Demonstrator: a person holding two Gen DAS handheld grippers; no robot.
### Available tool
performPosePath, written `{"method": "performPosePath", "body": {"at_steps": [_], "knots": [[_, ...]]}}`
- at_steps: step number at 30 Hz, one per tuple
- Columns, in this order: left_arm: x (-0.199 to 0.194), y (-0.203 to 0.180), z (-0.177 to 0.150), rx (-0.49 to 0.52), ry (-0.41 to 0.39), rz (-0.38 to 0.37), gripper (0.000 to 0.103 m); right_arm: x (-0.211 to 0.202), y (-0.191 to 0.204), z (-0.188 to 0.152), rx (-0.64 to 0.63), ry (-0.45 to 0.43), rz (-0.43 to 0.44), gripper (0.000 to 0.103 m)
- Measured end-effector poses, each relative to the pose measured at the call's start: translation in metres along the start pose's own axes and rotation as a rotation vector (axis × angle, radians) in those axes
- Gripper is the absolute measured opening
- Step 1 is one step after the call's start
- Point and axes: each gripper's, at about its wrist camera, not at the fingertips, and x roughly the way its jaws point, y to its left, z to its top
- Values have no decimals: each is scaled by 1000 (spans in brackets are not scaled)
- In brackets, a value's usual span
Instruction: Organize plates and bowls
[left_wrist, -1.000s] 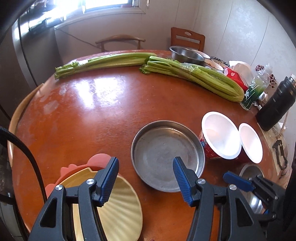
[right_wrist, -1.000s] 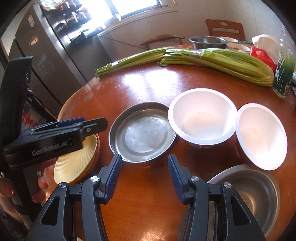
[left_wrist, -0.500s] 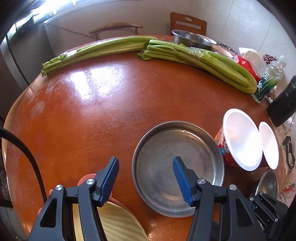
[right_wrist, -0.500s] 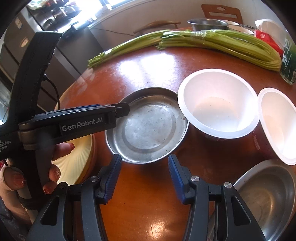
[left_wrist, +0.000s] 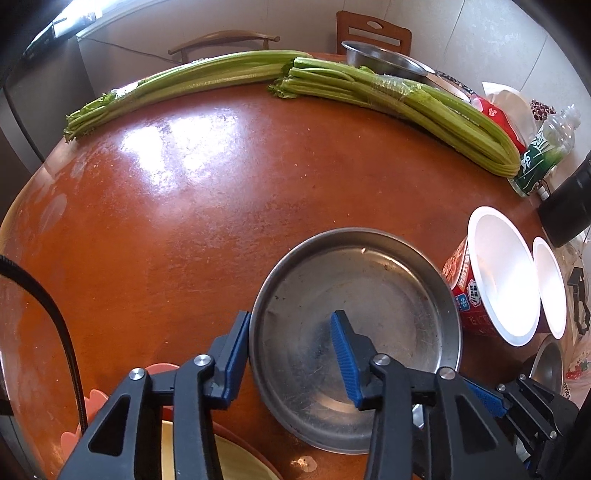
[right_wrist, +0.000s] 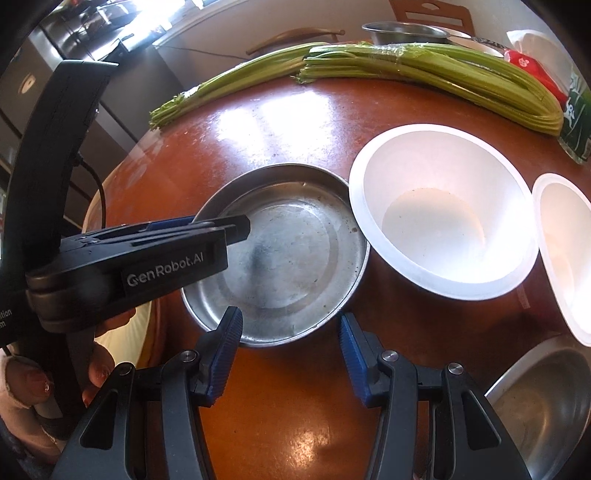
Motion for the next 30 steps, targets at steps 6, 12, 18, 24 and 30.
{"method": "performPosePath", "body": {"at_steps": [6,12,18,24,30], "knots": [[0,4,-2,-8,-4,-3,39,1,0,-1,-15,-12,-7,57],[-12,8,-6,-21,-32,-7,39,-5,3,-1,-19,-24,11,57],[-30,10,-8,-31,-72,-23,39,-21,7,-2,-22,-57,32,57],[-52,10,-14,-34,-111,-24,39,-37,15,-6,-39,-87,48,57],[-77,13,-26,-46,-155,-8,39,-52,28,-14,-76,-109,64,57]]}}
